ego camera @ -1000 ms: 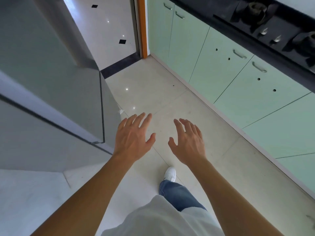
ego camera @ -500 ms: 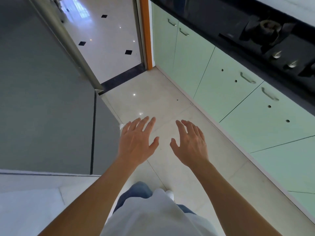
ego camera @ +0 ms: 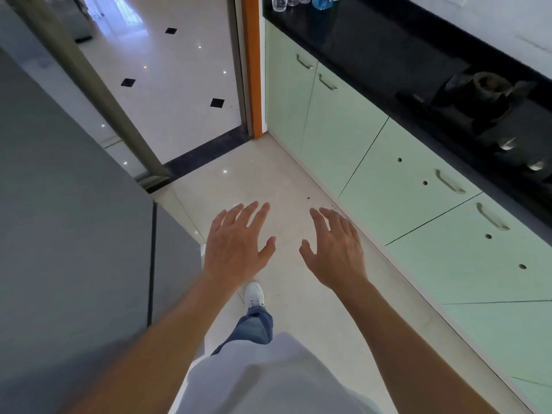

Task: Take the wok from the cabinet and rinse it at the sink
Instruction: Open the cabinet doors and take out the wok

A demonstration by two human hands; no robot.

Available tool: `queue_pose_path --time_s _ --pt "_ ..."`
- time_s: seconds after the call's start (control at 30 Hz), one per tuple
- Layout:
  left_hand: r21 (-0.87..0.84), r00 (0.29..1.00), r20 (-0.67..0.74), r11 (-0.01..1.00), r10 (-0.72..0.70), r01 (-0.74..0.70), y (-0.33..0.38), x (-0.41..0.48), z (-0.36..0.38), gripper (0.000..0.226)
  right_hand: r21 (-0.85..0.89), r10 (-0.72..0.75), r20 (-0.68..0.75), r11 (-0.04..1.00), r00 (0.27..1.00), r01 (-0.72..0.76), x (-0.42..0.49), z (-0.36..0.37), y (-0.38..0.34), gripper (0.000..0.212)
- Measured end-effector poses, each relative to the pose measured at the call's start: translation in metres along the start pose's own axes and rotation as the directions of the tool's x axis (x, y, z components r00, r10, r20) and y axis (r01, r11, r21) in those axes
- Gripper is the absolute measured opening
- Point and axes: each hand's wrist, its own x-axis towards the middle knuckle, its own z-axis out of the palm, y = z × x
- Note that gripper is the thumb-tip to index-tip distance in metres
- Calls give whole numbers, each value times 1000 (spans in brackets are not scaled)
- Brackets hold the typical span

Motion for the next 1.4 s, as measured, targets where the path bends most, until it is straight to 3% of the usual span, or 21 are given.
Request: queue_pose_path --time_s 0.27,0.7,1.07,1.4 --pt "-27 1000 -15 999 26 -27 -72 115 -19 68 -34 28 8 999 1000 -28 120 -2 -39 61" --pt "-49 1000 -5 999 0 0 -124 243 -16 69 -33 17 62 999 998 -15 259 30 -55 61" --pt "-15 1000 2 1000 -5 6 -150 413 -16 66 19 19 82 1000 996 -21 434 47 -29 61" --pt "4 998 13 998 55 -55 -138 564 -28 63 54 77 -11 996 997 -77 572 45 15 60"
